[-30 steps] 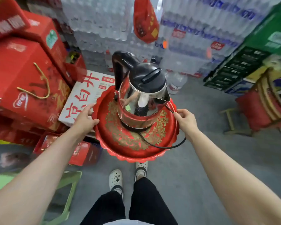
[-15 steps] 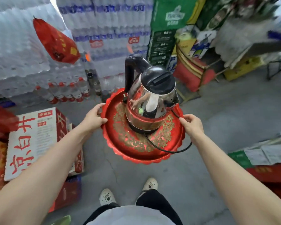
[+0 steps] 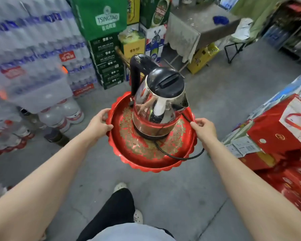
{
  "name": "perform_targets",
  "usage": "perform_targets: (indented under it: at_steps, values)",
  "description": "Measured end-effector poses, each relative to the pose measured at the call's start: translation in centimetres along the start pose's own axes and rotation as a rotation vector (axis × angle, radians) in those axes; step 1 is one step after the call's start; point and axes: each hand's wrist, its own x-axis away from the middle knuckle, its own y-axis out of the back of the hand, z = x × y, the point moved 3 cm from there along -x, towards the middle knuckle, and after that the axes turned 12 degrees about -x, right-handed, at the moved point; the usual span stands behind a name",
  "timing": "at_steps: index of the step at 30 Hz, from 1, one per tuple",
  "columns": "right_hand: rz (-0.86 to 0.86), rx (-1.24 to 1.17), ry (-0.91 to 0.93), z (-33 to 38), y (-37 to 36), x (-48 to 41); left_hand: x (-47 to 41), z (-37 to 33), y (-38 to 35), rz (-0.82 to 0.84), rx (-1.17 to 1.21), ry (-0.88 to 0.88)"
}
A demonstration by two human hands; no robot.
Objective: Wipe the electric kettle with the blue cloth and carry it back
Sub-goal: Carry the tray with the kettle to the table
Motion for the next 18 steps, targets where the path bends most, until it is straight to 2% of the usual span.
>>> perform_targets:
  at_steps: [11,18]
  values:
    - [-0.217,-0.044,-0.13,3.4,8.9,-20.0,-21.0,-17.3,-13.0,0.192,-0.122,-0.082]
    - [-0.341,-0.053,-0.14,6.0,16.3,-34.3,-34.6,-29.7,-23.1,0.302,-0.173,-0.114]
